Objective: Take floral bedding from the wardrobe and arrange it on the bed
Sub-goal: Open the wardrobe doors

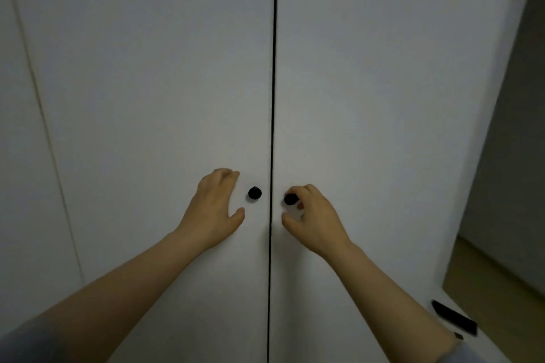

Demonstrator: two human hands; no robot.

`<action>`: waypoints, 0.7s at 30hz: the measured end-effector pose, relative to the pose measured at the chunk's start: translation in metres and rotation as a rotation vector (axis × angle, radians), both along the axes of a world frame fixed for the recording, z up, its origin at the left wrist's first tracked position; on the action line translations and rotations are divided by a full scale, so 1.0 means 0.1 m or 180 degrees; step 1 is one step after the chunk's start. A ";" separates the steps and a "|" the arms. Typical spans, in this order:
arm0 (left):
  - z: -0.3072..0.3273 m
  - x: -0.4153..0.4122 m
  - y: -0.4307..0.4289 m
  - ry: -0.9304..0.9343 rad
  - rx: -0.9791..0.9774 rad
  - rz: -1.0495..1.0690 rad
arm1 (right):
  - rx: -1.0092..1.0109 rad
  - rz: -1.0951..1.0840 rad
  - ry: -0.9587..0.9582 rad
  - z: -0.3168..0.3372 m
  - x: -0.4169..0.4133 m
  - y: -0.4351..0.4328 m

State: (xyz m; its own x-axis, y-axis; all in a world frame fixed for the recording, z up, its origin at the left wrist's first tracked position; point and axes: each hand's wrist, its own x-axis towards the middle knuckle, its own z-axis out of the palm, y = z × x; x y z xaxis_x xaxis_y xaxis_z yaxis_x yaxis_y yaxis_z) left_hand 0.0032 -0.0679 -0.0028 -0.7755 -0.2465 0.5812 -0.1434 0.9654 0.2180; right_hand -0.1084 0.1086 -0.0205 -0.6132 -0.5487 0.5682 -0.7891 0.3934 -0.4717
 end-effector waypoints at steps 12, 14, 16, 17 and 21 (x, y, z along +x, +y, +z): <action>-0.16 0.04 -0.13 -0.0197 0.0047 -0.0599 | -0.0487 -0.0680 -0.0165 -0.12 0.67 0.22; -0.07 0.06 -0.03 0.0066 0.0562 -0.0972 | -0.0460 -0.0744 -0.0167 -0.13 0.73 0.31; 0.07 0.11 0.12 0.0263 0.1142 -0.1388 | -0.0438 -0.0805 -0.0177 -0.14 0.79 0.38; 0.15 0.14 0.23 0.0298 0.1411 -0.1611 | -0.0431 -0.0825 -0.0178 -0.15 0.83 0.42; 0.43 0.24 0.63 0.0366 0.2268 -0.2182 | -0.0396 -0.0807 -0.0204 -0.12 0.95 0.58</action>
